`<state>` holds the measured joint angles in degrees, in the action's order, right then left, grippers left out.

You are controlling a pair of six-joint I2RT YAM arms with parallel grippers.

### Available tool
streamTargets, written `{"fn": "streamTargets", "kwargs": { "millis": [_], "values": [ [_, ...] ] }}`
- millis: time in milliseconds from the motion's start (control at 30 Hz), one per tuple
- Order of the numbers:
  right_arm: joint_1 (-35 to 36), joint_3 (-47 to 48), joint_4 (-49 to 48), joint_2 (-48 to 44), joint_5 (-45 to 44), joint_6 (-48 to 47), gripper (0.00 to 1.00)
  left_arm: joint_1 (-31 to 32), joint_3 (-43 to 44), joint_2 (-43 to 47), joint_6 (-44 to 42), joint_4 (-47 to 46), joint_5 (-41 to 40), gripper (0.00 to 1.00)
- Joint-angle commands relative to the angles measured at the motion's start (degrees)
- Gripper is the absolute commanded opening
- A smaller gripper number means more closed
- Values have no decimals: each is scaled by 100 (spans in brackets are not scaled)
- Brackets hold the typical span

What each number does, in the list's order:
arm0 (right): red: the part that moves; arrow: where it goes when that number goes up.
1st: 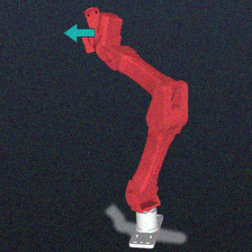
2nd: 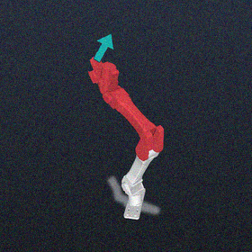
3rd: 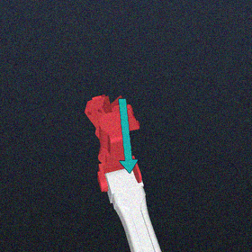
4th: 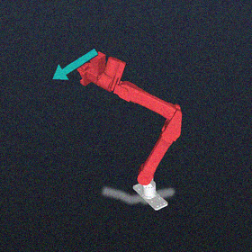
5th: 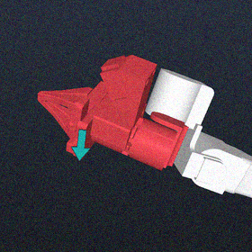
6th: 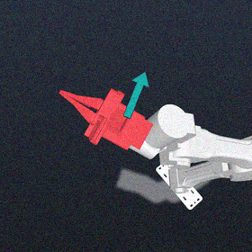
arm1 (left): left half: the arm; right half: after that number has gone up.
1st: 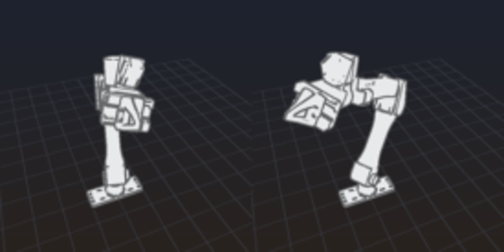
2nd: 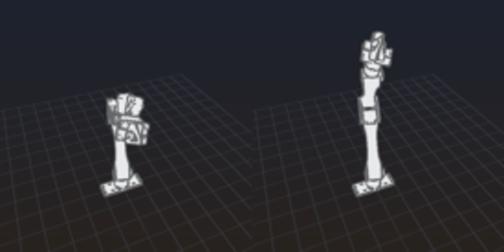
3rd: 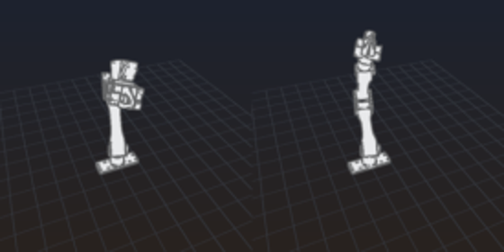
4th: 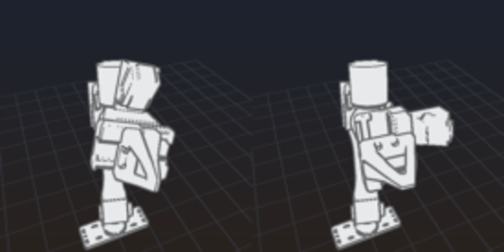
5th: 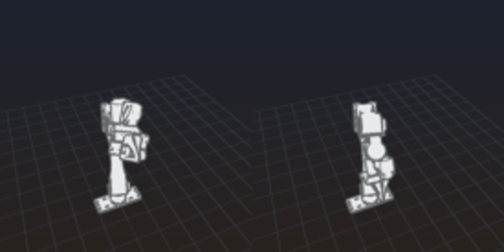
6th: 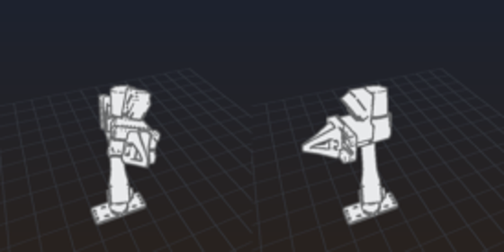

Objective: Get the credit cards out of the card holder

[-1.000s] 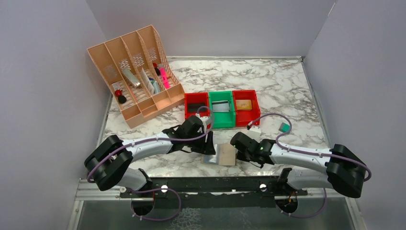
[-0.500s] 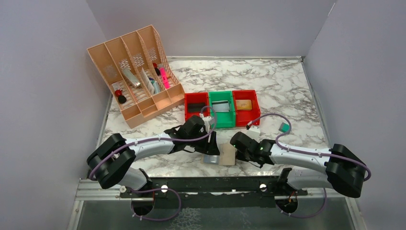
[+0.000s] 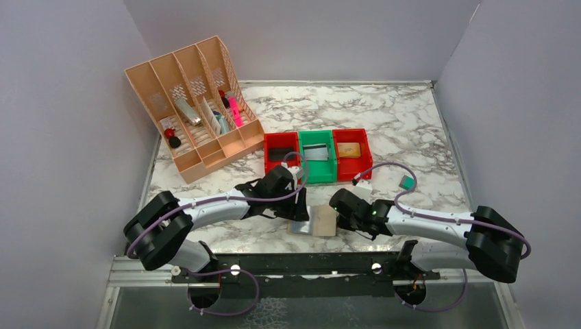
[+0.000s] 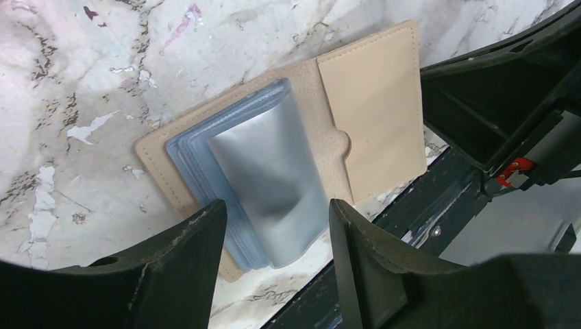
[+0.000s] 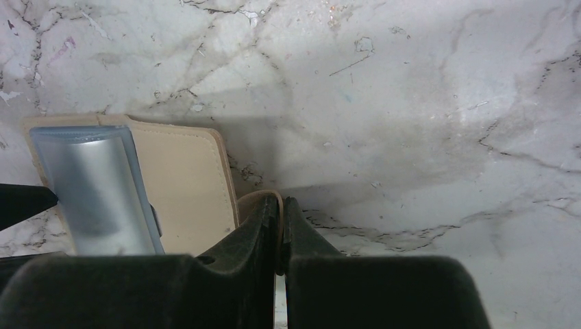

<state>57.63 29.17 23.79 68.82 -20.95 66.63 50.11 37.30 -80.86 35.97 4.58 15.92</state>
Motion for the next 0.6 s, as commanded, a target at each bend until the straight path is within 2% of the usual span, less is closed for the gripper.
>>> {"fn": "streamTargets", "kwargs": {
  "millis": [0,133,233,567],
  "values": [
    [-15,-139,78,35,31,113,9,43,168,89,-56,118,-121,60],
    [-15,-148,65,27,28,111,9,78,207,-79,-71,16,113,59],
    [-15,-170,36,20,42,120,9,170,212,-159,-76,-99,63,53],
    [-15,-184,14,5,71,113,10,370,239,-337,68,-530,198,53]
  ]
}}
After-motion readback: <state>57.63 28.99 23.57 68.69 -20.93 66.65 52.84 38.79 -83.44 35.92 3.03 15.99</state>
